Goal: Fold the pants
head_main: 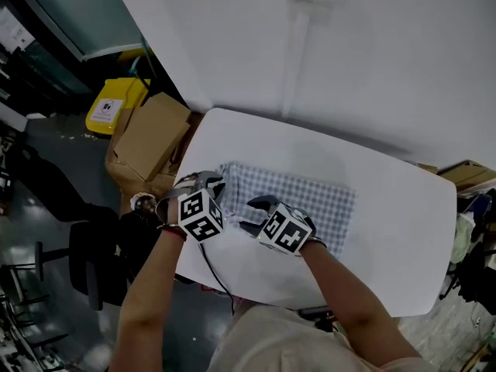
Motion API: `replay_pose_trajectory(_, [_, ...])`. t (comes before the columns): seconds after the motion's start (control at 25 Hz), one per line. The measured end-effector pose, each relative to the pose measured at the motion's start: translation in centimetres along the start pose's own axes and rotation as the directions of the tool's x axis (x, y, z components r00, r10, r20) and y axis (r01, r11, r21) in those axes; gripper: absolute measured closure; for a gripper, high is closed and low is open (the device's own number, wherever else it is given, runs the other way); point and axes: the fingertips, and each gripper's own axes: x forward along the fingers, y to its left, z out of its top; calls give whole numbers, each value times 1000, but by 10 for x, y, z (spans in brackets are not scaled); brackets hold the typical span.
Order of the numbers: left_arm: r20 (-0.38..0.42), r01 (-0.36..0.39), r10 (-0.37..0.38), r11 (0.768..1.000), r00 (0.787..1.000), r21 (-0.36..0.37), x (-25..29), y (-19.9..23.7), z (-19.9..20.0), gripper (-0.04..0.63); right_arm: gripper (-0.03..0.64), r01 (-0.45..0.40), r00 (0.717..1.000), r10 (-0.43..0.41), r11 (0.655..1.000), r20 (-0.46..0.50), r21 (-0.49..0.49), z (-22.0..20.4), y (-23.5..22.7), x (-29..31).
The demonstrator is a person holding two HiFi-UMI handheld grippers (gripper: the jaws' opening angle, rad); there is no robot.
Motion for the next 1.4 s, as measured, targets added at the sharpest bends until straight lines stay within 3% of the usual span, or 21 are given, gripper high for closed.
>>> replay_pose_trajectory(0.08, [34, -25, 30, 989, 999, -148, -6, -23, 4, 546, 445, 57, 996, -65, 989, -53, -137, -8, -22, -10])
replay_pose_trajectory(0.16, [28, -34, 43, 964, 999, -264, -7, -43, 0, 545, 523, 98, 986, -133, 950, -97, -297, -8, -44, -15])
replay_pose_trajectory(0.28, [2, -31, 35, 911, 999, -412, -1, -67, -9, 506, 529, 80, 970, -183, 864, -162, -497, -1, -69, -12])
replay_pose_trajectory(0.4, [-33, -71, 64, 843, 997, -533, 4, -77, -17, 479, 529, 5, 948, -218, 739, -232, -674, 3, -85, -1])
replay_pose_trajectory(0.48, [-72, -116, 91, 834, 993, -539, 7, -79, -20, 476, 526, -45, 932, -255, 622, -257, -782, 4, -94, 9])
replay_pose_trajectory(0.56, [-113, -154, 112, 851, 987, -503, 11, -82, -20, 473, 506, -87, 921, -291, 498, -261, -863, 6, -103, 19])
replay_pose_trajectory(0.6, [-134, -172, 122, 860, 984, -480, 14, -83, -20, 471, 505, -99, 919, -302, 448, -254, -888, 8, -106, 24])
replay_pose_trajectory(0.68, [-171, -200, 137, 873, 976, -445, 20, -85, -21, 471, 505, -105, 922, -309, 383, -235, -918, 15, -110, 33])
replay_pose_trajectory(0.88, [-199, -201, 117, 854, 973, -480, 34, -89, -29, 463, 506, -112, 928, -317, 265, -196, -958, 22, -118, 52])
replay_pose_trajectory(1.0, [-200, -196, 111, 858, 973, -475, 36, -94, -30, 446, 506, -123, 928, -322, 214, -189, -969, 22, -120, 60])
replay_pose_trajectory(1.16, [-240, -224, 131, 880, 962, -418, 40, -93, -37, 443, 512, -144, 927, -321, 177, -195, -974, 18, -121, 67])
replay_pose_trajectory(1.24, [-258, -237, 137, 880, 956, -412, 41, -91, -42, 445, 522, -148, 926, -322, 167, -196, -975, 17, -123, 70])
replay_pose_trajectory(1.32, [-260, -243, 136, 863, 956, -442, 40, -88, -45, 455, 529, -149, 924, -329, 156, -194, -976, 18, -125, 72])
replay_pose_trajectory(1.4, [-246, -240, 129, 831, 961, -501, 38, -87, -48, 515, 540, -147, 923, -335, 145, -188, -978, 20, -128, 74])
